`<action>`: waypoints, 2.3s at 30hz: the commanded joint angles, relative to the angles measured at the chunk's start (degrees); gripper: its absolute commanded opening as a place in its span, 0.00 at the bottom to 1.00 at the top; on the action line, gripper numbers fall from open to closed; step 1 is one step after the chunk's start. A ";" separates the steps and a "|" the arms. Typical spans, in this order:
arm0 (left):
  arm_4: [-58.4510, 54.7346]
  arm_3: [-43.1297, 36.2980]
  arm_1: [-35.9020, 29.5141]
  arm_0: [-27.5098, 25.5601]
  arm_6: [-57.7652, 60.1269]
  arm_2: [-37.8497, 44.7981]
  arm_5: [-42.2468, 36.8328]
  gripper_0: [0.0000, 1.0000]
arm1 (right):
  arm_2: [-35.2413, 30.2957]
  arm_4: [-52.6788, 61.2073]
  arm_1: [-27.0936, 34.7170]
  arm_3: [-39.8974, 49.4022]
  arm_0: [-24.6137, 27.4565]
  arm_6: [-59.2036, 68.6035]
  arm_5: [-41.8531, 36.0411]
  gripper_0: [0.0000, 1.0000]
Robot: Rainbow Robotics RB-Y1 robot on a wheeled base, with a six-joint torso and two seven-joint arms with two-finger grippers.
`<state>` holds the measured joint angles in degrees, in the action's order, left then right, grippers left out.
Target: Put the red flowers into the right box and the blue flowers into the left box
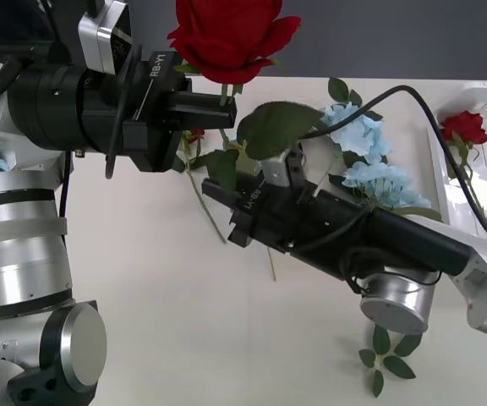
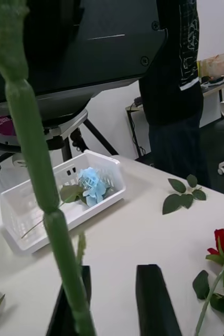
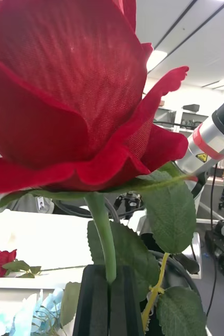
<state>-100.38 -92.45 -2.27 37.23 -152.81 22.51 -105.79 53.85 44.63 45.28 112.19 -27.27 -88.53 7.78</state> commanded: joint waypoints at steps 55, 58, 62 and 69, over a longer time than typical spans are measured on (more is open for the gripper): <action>16.53 -27.61 -9.50 -15.08 16.58 -7.92 12.53 1.00 | -65.45 12.50 10.62 13.84 28.59 19.01 -60.34 0.00; 20.49 -31.65 -13.37 -18.77 20.98 -8.36 15.00 1.00 | -69.23 12.59 10.62 11.03 28.42 18.21 -66.93 0.00; 25.67 -33.05 -16.53 -22.99 29.68 -9.15 18.77 1.00 | -73.18 11.71 10.89 5.23 26.75 16.54 -74.23 0.00; 37.54 -33.41 -17.59 -24.49 40.05 -10.03 19.39 1.00 | -73.54 10.04 14.23 -8.83 21.47 7.49 -80.73 0.00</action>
<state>-66.32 -123.95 -19.10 12.00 -116.78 13.78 -86.90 -20.16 54.41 56.23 108.08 -2.54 -75.69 -71.80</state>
